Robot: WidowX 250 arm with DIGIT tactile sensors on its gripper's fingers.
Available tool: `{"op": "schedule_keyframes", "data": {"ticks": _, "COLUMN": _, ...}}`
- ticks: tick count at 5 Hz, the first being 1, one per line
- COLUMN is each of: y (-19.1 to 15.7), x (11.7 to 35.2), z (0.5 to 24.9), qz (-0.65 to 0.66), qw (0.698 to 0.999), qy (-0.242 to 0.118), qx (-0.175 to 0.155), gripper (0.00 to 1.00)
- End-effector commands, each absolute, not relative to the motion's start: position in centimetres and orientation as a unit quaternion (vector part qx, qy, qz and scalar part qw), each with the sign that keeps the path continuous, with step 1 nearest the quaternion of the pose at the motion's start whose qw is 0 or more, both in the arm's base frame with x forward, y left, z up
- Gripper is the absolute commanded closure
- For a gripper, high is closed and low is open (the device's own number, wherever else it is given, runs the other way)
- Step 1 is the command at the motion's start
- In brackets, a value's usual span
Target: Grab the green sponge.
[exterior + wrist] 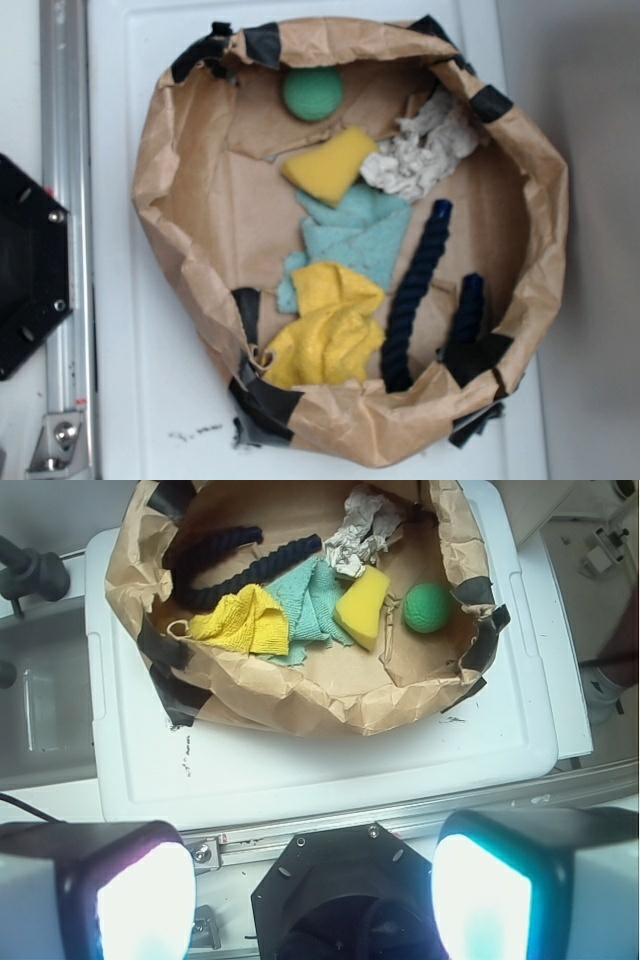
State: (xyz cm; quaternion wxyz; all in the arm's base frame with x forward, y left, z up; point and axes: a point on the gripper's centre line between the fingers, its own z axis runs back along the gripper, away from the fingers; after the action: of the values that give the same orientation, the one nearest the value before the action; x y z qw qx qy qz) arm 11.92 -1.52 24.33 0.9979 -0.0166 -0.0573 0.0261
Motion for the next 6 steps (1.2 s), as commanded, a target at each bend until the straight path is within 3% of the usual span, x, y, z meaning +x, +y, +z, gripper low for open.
{"op": "schedule_keyframes", "data": {"ticks": 1, "y": -1.5, "x": 11.9, "z": 24.3, "qz": 0.026, "qw": 0.998, "qy": -0.057, "qx": -0.017, "gripper": 0.00}}
{"op": "schedule_keyframes", "data": {"ticks": 2, "y": -1.0, "x": 16.1, "z": 22.1, "qz": 0.078, "qw": 0.990, "qy": -0.114, "qx": -0.008, "gripper": 0.00}}
{"op": "schedule_keyframes", "data": {"ticks": 3, "y": 0.4, "x": 19.2, "z": 19.6, "qz": 0.175, "qw": 0.971, "qy": -0.159, "qx": -0.024, "gripper": 0.00}}
{"op": "schedule_keyframes", "data": {"ticks": 4, "y": 1.9, "x": 21.7, "z": 15.3, "qz": 0.261, "qw": 0.955, "qy": -0.135, "qx": -0.051, "gripper": 0.00}}
{"op": "schedule_keyframes", "data": {"ticks": 6, "y": 3.6, "x": 23.5, "z": 8.5, "qz": 0.314, "qw": 0.945, "qy": -0.056, "qx": -0.071, "gripper": 0.00}}
